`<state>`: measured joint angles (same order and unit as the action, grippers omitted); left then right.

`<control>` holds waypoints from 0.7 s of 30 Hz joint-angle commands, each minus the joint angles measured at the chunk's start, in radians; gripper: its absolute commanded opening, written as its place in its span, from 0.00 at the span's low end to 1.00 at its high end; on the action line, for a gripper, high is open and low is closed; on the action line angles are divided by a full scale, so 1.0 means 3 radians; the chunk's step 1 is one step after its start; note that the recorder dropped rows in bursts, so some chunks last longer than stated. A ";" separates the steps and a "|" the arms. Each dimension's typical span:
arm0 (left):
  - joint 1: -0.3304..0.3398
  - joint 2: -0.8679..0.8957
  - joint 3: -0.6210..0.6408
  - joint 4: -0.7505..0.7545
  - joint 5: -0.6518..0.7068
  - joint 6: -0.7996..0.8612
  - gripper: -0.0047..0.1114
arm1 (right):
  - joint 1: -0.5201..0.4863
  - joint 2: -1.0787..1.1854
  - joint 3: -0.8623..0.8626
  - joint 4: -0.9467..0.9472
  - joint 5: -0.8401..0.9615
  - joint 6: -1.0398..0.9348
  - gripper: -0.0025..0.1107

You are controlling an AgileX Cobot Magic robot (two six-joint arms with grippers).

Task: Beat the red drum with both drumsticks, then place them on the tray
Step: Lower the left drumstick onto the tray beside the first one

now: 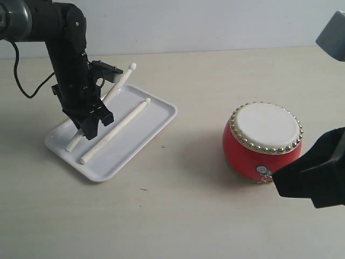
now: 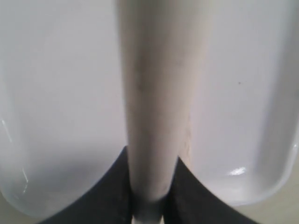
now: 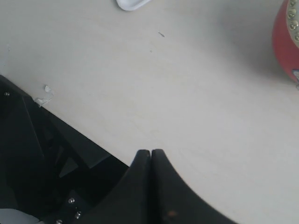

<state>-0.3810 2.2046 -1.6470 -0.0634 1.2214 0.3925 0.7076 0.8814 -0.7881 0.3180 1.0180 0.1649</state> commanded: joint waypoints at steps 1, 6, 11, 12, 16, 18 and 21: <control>-0.0006 0.0035 0.0014 0.0028 -0.0001 -0.0032 0.04 | 0.0004 -0.0028 0.0014 0.0010 -0.0009 -0.0012 0.02; 0.0000 0.0071 0.0014 0.0078 -0.0001 -0.0013 0.04 | 0.0004 -0.0028 0.0014 0.0010 -0.0009 -0.0012 0.02; 0.0000 0.0091 0.0014 0.0137 -0.0001 -0.0058 0.04 | 0.0004 -0.0028 0.0014 0.0010 -0.0010 -0.0006 0.02; 0.0000 0.0096 0.0014 0.0153 -0.0001 -0.0081 0.04 | 0.0004 -0.0028 0.0014 0.0010 -0.0010 -0.0006 0.02; 0.0005 0.0118 0.0014 0.0167 -0.0001 -0.0118 0.04 | 0.0004 -0.0028 0.0014 0.0010 -0.0010 -0.0006 0.02; 0.0005 0.0139 0.0014 0.0167 -0.0001 -0.0118 0.04 | 0.0004 -0.0028 0.0014 0.0010 -0.0010 -0.0006 0.02; 0.0005 0.0152 0.0014 0.0190 -0.0001 -0.0112 0.04 | 0.0004 -0.0028 0.0014 0.0010 -0.0010 -0.0006 0.02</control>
<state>-0.3810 2.2505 -1.6431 -0.0156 1.2214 0.3671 0.7076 0.8814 -0.7881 0.3180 1.0180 0.1669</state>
